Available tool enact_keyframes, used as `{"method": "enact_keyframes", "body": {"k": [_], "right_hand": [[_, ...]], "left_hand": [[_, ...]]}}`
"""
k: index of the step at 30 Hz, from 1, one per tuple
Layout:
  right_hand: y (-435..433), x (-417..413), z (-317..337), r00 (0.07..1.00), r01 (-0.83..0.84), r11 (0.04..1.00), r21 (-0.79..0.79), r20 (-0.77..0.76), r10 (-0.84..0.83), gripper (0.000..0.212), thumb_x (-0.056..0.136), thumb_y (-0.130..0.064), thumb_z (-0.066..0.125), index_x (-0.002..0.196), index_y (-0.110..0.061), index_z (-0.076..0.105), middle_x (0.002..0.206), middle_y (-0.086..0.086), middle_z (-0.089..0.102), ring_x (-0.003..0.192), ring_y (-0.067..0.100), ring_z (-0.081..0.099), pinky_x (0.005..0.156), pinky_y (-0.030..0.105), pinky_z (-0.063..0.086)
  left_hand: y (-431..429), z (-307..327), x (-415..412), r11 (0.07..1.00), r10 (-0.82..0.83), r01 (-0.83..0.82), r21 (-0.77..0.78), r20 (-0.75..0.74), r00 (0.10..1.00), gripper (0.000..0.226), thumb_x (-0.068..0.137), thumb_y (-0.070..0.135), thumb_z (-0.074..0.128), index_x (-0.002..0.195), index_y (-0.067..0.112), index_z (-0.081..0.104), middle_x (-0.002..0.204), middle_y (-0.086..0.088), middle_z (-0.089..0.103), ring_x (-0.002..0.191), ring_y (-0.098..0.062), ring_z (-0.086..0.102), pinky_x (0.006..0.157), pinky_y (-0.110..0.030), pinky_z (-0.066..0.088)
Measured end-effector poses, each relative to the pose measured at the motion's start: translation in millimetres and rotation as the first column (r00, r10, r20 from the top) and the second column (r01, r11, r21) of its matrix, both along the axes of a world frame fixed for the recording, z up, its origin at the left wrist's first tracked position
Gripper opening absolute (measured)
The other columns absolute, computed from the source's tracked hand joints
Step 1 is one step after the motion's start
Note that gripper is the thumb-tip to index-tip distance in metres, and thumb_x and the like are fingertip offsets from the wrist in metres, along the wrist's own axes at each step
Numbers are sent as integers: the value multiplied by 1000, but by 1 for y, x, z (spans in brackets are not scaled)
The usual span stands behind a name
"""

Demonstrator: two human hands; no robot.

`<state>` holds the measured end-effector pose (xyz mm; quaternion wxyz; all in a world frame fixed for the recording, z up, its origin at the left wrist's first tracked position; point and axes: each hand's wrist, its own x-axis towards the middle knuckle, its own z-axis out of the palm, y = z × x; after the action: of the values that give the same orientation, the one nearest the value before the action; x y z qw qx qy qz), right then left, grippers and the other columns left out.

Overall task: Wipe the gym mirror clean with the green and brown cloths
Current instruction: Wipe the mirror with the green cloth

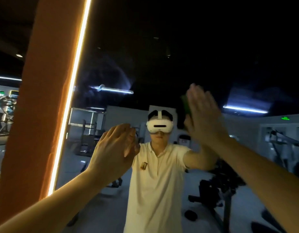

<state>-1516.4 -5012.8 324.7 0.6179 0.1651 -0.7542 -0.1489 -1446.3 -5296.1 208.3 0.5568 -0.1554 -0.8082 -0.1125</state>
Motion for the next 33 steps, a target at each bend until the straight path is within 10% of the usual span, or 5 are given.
{"method": "enact_keyframes", "body": {"k": [5,13,19,26,33], "right_hand": [[-12,-1,15,994,-75,893,-444,-101,33,71,105,-38,25,160,5,16,168,26,13,157,38,12,128,53,12],[-68,-2,-70,993,-117,933,340,49,106,68,108,-43,23,163,-4,13,170,18,5,159,31,-3,129,49,-1],[79,-5,-6,999,35,995,-93,-20,-37,72,105,-42,21,163,-3,5,171,19,-2,159,32,-2,129,51,7],[85,2,-25,1000,-29,828,-560,-21,21,69,103,-37,19,156,7,25,163,28,27,154,39,22,127,55,17],[-25,5,-131,945,-317,932,176,140,295,57,111,-33,28,158,-2,33,164,21,31,157,35,16,128,52,12]], "left_hand": [[27,11,-4,996,55,-53,76,-24,998,45,90,46,43,108,17,72,120,-3,68,107,-28,65,91,-45,53],[55,19,-12,960,29,10,281,-132,991,31,89,31,43,90,13,68,99,-2,65,90,-27,59,80,-36,39],[95,30,-14,991,12,10,135,-160,987,37,86,36,48,106,14,70,117,-3,65,107,-25,57,93,-35,37],[96,23,-14,984,113,-136,-114,-190,975,50,94,35,45,120,-2,67,126,-19,67,114,-38,65,99,-53,51],[99,7,-14,995,-69,76,57,-111,991,49,96,22,36,133,5,62,141,-11,60,129,-32,54,111,-47,41]]}}
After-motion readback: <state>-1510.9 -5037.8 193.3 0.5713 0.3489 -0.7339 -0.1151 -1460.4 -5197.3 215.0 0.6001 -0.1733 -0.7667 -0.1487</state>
